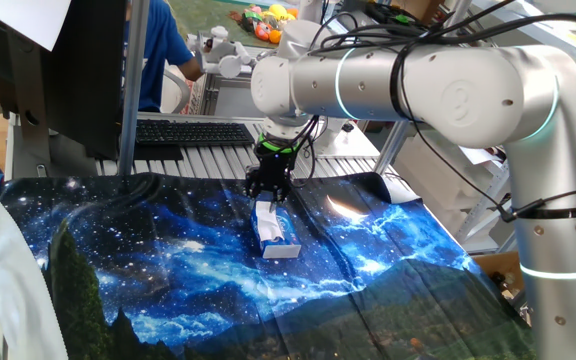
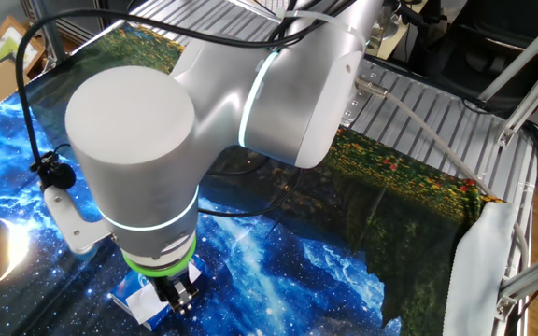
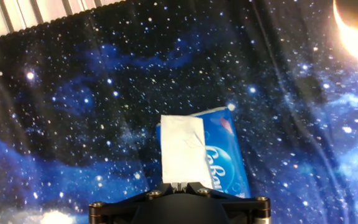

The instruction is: Pull out a napkin

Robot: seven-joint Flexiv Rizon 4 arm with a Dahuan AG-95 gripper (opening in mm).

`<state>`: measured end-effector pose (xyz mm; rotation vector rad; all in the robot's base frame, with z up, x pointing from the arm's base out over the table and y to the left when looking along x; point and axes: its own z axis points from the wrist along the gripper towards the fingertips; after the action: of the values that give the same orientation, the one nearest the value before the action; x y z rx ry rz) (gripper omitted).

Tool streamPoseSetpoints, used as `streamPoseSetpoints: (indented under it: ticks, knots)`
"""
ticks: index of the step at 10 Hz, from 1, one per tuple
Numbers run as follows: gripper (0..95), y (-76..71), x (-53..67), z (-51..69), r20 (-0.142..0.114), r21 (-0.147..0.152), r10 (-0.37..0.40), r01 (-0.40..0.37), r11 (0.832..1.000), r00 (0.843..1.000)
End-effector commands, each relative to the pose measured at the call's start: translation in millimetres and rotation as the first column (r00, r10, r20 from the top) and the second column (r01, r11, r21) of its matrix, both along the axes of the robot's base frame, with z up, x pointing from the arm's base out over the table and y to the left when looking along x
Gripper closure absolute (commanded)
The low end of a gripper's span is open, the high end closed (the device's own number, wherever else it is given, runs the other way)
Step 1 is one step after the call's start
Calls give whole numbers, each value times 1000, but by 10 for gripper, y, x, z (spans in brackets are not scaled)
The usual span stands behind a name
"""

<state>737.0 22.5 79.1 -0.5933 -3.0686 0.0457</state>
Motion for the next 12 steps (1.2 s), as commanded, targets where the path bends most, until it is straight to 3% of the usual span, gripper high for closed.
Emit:
streamPoseSetpoints:
  ticks: [1,12]
  knots:
    - [570,-4,-3,-17,3,-2,2,-2,1000,1000]
    - [570,-1,15,-153,6,-1,13,-13,1000,1000]
